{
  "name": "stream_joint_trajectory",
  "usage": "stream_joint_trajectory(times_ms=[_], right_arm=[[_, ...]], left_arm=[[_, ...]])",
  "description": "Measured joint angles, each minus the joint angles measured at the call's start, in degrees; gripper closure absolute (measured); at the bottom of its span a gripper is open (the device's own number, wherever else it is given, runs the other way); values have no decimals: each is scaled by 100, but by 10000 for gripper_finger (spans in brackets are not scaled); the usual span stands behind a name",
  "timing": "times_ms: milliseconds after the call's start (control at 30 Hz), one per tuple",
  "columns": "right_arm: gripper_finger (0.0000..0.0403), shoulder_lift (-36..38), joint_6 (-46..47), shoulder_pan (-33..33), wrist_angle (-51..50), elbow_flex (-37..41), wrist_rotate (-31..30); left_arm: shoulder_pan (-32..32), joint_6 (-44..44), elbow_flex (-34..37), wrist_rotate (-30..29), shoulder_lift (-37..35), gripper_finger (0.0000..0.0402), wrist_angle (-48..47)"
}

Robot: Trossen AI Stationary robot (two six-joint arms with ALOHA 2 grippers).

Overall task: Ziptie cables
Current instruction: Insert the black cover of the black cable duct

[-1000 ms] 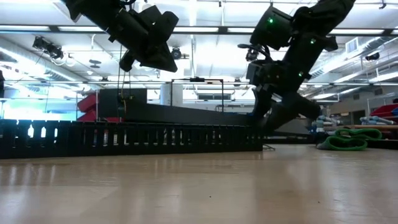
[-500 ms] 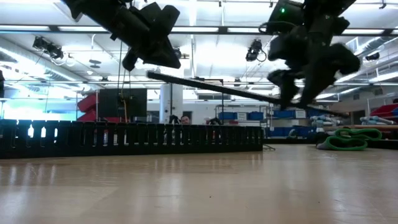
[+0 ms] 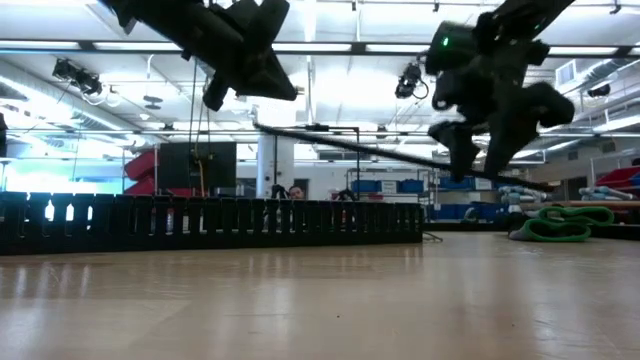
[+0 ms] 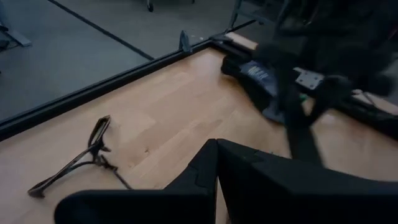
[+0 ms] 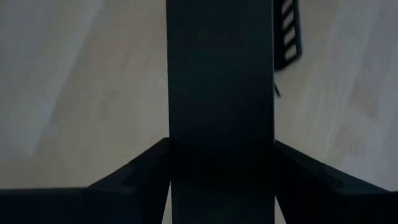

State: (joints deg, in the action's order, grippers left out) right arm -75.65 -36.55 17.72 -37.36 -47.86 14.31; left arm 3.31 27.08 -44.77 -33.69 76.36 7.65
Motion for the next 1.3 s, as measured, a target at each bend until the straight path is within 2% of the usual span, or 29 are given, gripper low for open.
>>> stream_joint_trajectory(times_ms=[200, 533, 967, 1300], right_arm=[[173, -710, -355, 386, -541, -473, 130], [173, -1434, -651, 457, -770, -1705, 247], [173, -1800, -670, 493, -886, -1735, 546], [173, -1800, -689, 610, -904, -1735, 495]], left_arm=[[2, 14, -2, 124, -106, 401, 87], [0, 15, -2, 318, -143, 402, 219], [0, -95, -2, 1261, -124, 401, 315], [11, -93, -2, 2144, 396, 402, 325]])
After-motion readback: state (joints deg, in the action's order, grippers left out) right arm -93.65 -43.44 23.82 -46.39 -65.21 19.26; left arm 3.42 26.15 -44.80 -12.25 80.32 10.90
